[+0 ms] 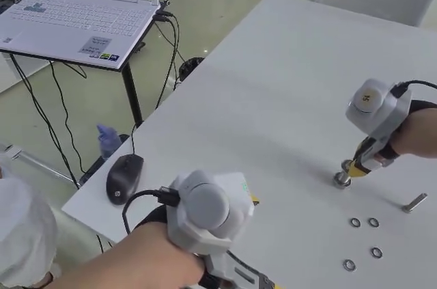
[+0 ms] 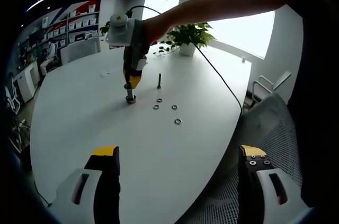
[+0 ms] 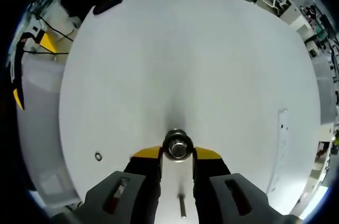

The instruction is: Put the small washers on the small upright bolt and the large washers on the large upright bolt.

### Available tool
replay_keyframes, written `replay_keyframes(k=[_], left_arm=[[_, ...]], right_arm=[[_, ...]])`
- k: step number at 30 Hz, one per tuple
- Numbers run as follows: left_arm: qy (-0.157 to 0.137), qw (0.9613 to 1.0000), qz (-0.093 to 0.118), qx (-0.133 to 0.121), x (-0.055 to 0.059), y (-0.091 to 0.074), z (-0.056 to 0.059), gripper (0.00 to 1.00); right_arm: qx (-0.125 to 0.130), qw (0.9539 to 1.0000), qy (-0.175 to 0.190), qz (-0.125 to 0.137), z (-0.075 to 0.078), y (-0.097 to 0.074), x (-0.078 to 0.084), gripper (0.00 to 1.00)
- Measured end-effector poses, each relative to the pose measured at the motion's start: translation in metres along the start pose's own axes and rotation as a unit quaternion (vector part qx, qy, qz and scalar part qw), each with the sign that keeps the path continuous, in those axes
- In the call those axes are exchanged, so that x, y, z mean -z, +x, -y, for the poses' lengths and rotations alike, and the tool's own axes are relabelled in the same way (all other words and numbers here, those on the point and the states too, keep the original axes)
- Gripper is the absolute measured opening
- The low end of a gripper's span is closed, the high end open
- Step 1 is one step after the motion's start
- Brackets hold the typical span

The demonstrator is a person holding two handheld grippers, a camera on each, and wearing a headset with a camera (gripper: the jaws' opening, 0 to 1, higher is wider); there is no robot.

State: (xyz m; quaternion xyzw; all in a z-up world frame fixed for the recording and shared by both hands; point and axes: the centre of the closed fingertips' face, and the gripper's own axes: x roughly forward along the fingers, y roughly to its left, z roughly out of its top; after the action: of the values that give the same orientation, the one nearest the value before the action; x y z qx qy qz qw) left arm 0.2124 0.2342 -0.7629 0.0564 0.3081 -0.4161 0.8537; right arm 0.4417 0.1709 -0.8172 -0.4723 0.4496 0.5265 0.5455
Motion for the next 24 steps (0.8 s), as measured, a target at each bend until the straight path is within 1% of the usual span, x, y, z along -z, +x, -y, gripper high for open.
replay_keyframes(k=[7,17,24], left_arm=[[-0.002,1.0000,-0.004,0.000,0.002,0.001,-0.001,0.93],[-0.003,1.0000,0.004,-0.006,-0.002,0.000,-0.005,0.95],[-0.004,1.0000,0.006,-0.006,-0.004,0.001,-0.004,0.95]], right_arm=[[-0.001,1.0000,-0.005,-0.006,-0.001,0.007,0.003,0.22],[-0.001,0.9999,-0.010,-0.012,-0.003,0.023,0.007,0.22],[0.001,0.9998,-0.009,-0.015,-0.004,0.031,0.008,0.22]])
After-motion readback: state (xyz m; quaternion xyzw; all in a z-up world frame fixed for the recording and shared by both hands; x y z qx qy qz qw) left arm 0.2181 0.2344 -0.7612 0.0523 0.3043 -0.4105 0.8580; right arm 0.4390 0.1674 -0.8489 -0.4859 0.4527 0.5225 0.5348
